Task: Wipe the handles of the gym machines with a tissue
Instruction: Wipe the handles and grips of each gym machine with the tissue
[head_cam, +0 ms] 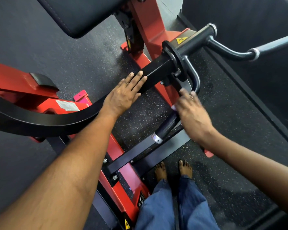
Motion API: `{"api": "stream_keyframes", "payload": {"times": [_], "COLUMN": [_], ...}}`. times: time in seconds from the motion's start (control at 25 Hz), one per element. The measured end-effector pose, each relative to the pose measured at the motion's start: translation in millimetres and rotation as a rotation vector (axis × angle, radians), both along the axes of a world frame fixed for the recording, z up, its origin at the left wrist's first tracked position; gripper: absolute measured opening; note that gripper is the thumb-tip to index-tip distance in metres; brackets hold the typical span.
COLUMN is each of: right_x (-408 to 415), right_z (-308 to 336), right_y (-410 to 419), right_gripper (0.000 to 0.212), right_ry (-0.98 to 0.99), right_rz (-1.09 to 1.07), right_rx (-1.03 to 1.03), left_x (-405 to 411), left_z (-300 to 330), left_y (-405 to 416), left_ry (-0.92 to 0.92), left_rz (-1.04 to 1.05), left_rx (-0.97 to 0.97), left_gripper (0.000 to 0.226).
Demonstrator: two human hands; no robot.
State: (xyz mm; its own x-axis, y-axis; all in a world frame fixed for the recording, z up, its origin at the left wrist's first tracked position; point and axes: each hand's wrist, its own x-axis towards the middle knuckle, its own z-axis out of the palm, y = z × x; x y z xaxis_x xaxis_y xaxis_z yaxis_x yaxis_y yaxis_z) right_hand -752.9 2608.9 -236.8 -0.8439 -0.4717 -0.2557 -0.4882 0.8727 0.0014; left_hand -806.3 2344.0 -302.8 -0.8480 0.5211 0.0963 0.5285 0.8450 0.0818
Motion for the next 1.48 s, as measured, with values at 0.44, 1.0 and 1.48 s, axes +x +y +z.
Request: {"api": "stream_keyframes", "payload": {"times": [0.44, 1.0, 1.48], "right_x": [22, 53, 20], "right_z": [9, -43, -49], "right_y": [-56, 17, 29], "right_gripper": [0.036, 0.060, 0.068], "right_ry": [-0.372, 0.035, 0.225], "right_rz": [0.316, 0.580, 0.195], "right_rx": [0.164, -0.104, -0.190], "left_x": [1, -2, 0], "left_z": [-1, 1, 2], "left_y": [0, 1, 0], "left_ry": [-0.004, -0.015, -0.002], "left_rz": [0.006, 0.011, 0.003], "left_rx": [0.009, 0.001, 0.006], "left_gripper": [0.057, 0.056, 0.056]}}
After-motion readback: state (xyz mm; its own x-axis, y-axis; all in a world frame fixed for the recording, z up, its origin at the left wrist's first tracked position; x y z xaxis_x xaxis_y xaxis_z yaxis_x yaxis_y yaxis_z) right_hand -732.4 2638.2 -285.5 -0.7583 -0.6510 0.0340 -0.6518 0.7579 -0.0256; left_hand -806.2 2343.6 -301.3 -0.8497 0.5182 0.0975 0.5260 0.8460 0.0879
